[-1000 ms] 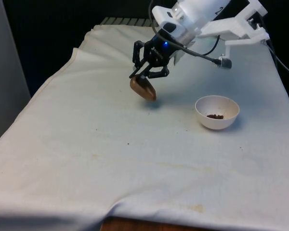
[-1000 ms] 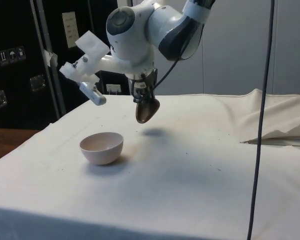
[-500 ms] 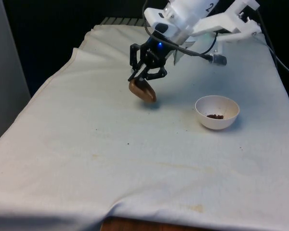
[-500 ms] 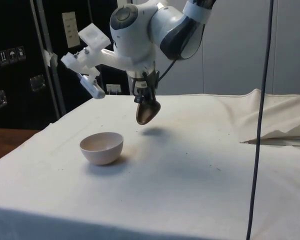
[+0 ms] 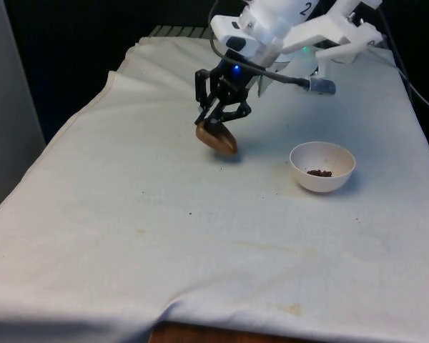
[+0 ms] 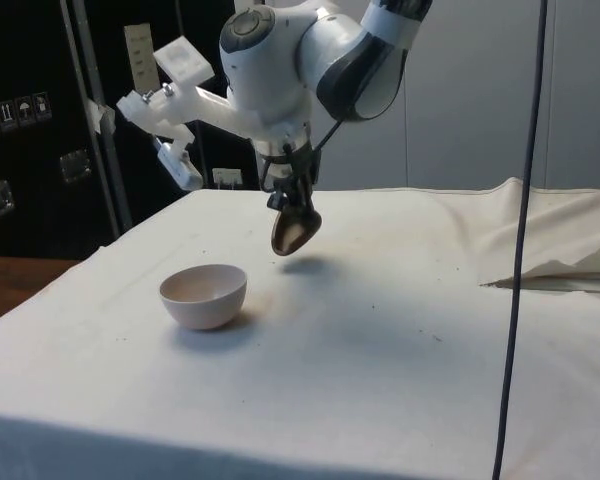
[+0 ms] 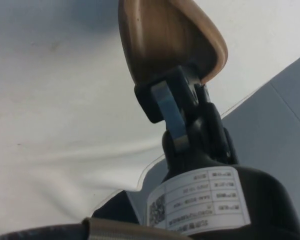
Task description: Pour the coffee beans from the cup into the bowl.
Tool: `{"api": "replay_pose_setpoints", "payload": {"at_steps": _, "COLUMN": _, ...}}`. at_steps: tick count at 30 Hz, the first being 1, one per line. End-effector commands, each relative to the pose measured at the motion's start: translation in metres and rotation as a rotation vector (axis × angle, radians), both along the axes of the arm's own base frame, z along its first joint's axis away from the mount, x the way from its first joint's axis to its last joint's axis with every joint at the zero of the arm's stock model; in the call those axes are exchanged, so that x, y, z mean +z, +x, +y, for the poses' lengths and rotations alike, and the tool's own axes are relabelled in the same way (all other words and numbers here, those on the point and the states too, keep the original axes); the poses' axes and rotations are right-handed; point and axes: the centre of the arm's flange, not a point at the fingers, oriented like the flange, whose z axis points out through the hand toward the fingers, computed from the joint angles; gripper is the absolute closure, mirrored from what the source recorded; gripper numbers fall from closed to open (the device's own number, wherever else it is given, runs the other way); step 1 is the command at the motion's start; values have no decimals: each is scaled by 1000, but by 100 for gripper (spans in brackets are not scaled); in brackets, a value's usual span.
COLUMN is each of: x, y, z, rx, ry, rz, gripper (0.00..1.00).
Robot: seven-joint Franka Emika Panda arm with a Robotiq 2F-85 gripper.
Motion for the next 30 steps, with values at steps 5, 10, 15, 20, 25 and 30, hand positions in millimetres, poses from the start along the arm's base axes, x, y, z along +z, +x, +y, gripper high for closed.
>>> {"api": "replay_pose_setpoints", "payload": {"at_steps": 5, "x": -4, "y": -1, "z": 0, "rx": -14, "ry": 51, "rz": -2, "gripper": 100}}
{"api": "replay_pose_setpoints", "payload": {"at_steps": 10, "x": -6, "y": -1, "z": 0, "rx": -25, "ry": 70, "rz": -4, "gripper": 100}}
{"api": "replay_pose_setpoints", "payload": {"at_steps": 15, "x": -7, "y": 0, "z": -2, "rx": -41, "ry": 101, "rz": -4, "gripper": 100}}
{"api": "replay_pose_setpoints", "payload": {"at_steps": 20, "x": -8, "y": 0, "z": -4, "rx": -50, "ry": 123, "rz": -5, "gripper": 100}}
{"api": "replay_pose_setpoints", "payload": {"at_steps": 25, "x": -10, "y": 1, "z": -6, "rx": -62, "ry": 152, "rz": -5, "gripper": 100}}
{"api": "replay_pose_setpoints", "payload": {"at_steps": 30, "x": -11, "y": 1, "z": -8, "rx": -68, "ry": 172, "rz": -6, "gripper": 100}}
